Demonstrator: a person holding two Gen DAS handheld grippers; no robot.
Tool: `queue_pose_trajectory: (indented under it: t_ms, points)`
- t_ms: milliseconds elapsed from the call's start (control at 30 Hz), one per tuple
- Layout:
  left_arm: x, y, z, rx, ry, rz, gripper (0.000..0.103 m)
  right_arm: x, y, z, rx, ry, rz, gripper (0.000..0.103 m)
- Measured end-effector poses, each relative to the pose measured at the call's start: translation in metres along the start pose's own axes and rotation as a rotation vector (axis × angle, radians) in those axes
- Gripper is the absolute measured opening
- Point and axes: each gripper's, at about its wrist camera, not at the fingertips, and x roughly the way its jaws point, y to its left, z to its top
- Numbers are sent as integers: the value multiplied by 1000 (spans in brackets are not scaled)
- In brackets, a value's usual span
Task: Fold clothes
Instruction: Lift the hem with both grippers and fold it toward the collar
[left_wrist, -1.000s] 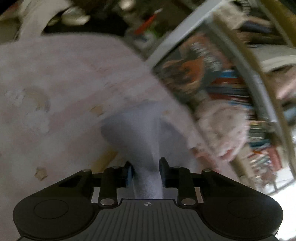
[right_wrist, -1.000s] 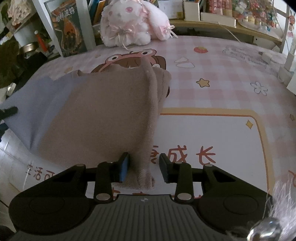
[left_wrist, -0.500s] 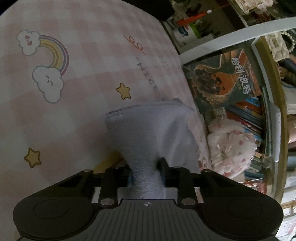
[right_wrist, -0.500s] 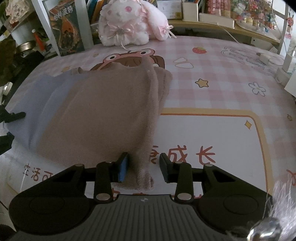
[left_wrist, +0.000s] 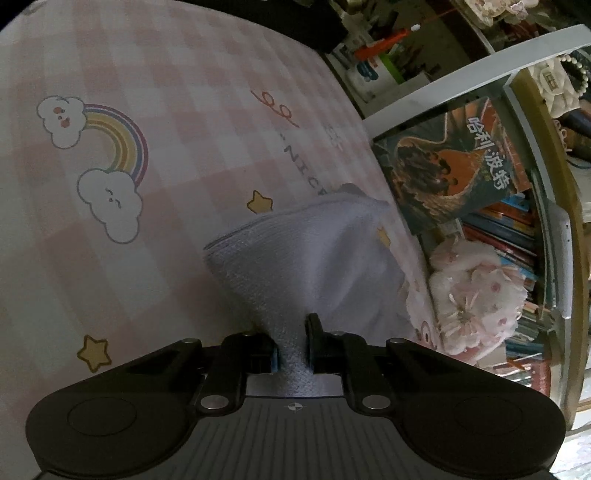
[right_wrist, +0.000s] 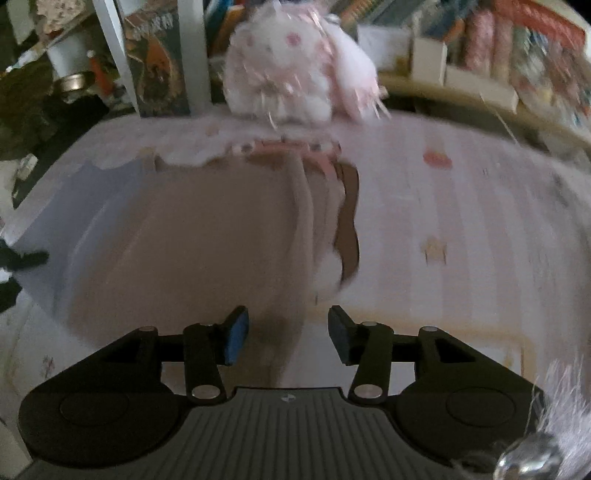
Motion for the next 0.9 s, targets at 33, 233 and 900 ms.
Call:
queue_pose_trajectory:
  t_ms: [33, 233, 900]
  points:
    - [1, -1, -1, 1, -7, 7, 13, 2, -1, 7, -15, -4, 6, 48]
    - [2, -5, -4, -23, -63, 52, 13, 20, -14, 23, -40, 49, 83, 36]
    - [-11, 3, 7, -43, -126, 52, 13, 6, -9, 0, 4, 8, 187, 37]
